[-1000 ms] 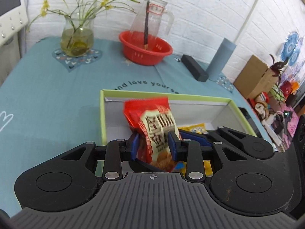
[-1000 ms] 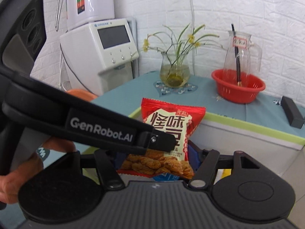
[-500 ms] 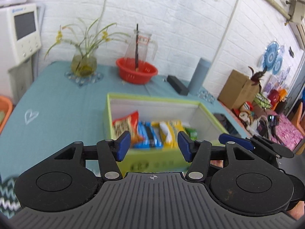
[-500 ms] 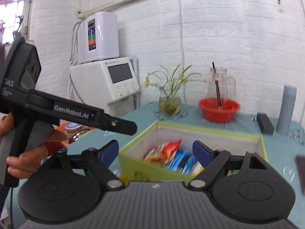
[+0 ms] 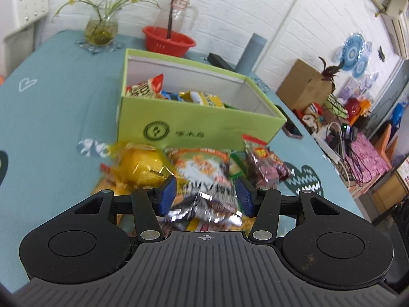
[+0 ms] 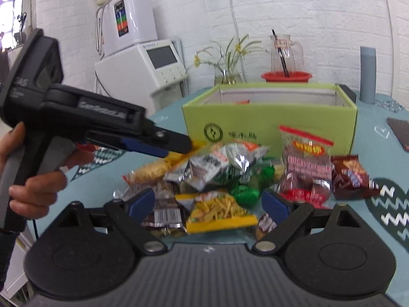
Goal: Organize snacks
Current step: 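Return the left gripper to the pile and grasp the silver-orange snack bag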
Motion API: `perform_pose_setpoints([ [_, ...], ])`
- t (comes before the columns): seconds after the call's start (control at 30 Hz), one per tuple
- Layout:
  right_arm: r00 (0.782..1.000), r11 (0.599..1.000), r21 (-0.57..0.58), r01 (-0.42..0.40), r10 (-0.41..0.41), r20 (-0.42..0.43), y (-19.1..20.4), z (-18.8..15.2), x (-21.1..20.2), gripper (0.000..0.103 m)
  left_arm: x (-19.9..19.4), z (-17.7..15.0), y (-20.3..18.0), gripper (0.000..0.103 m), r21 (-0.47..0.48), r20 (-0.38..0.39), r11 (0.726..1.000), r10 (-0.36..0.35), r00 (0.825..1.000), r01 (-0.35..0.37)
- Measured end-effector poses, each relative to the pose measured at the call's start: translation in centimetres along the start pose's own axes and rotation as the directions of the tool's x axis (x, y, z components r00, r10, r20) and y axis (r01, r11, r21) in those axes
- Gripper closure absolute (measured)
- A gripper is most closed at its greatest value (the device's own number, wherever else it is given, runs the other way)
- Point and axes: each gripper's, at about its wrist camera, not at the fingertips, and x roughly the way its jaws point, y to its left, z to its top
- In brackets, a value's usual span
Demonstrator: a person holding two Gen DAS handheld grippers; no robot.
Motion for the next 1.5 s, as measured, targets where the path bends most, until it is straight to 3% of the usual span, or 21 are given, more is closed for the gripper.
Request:
perform_pose_setpoints([
  [0.07,1.000,1.000,-0.019,0.005,-0.005,0.010,0.1,0.7,0.6,0.010,0.8,1.2,-0.4,0.071,0.019,-0.010,0.999,-0.042,0.999,0.042],
  [0.23,1.000,1.000,-0.013,-0.017,0.017,-0.014,-0.3,1.5,3.3,0.010,3.5,2.5,-0.8,0.074,0.015,-0.057,0.998,-0.059,0.997,0.060],
  [0.4,0.997,0.999,0.003,-0.044,0.044,-0.058,-0.8,1.2,5.1,0.010,3.6,1.2,0.9,0.076,0.013,-0.070,0.997,0.079,0.994,-0.078],
  [0.53,0.996,0.998,0.017,-0.059,0.060,-0.071,-1.0,1.3,6.6,0.010,2.6,0.5,2.5,0.075,-0.042,-0.083,0.999,0.031,0.996,-0.035],
  [0.6,0.996,0.998,0.018,-0.057,0.058,-0.072,-0.9,1.4,7.0,0.009,2.8,0.6,2.2,0.070,-0.038,-0.084,0.999,-0.004,0.996,0.000],
  [0.7,0.996,0.998,0.016,-0.059,0.060,-0.072,-0.7,1.5,7.3,0.009,4.1,0.9,1.7,0.068,-0.009,-0.089,1.000,0.027,0.996,-0.028],
  [0.8,0.996,0.998,0.005,-0.056,0.056,-0.076,-0.6,1.4,7.5,0.009,4.7,0.8,1.7,0.067,-0.027,-0.089,1.000,0.007,0.996,-0.010],
  [0.9,0.996,0.998,-0.021,-0.052,0.050,-0.074,-0.3,1.6,7.9,0.009,4.6,0.6,1.8,0.071,-0.039,-0.088,0.999,0.006,0.996,-0.009],
  [0.97,0.996,0.998,-0.023,-0.052,0.050,-0.076,-0.2,1.6,8.0,0.019,4.5,0.3,1.9,0.077,-0.050,-0.087,0.999,0.012,0.996,-0.017],
  [1.03,0.997,0.999,-0.032,-0.044,0.042,-0.070,-0.2,1.6,7.4,0.027,4.1,0.0,1.5,0.085,-0.055,-0.074,0.998,0.014,0.997,-0.018],
  [1.33,0.997,0.998,-0.025,0.056,-0.054,0.055,-0.3,0.1,-2.2,0.024,0.4,-3.1,-6.2,0.085,-0.015,-0.013,0.995,-0.096,0.995,0.096],
  [1.5,0.994,0.994,0.032,0.106,-0.107,0.019,-1.9,-3.2,-6.3,0.023,1.7,-6.8,-10.6,0.083,0.045,-0.059,0.993,-0.102,0.993,0.105],
])
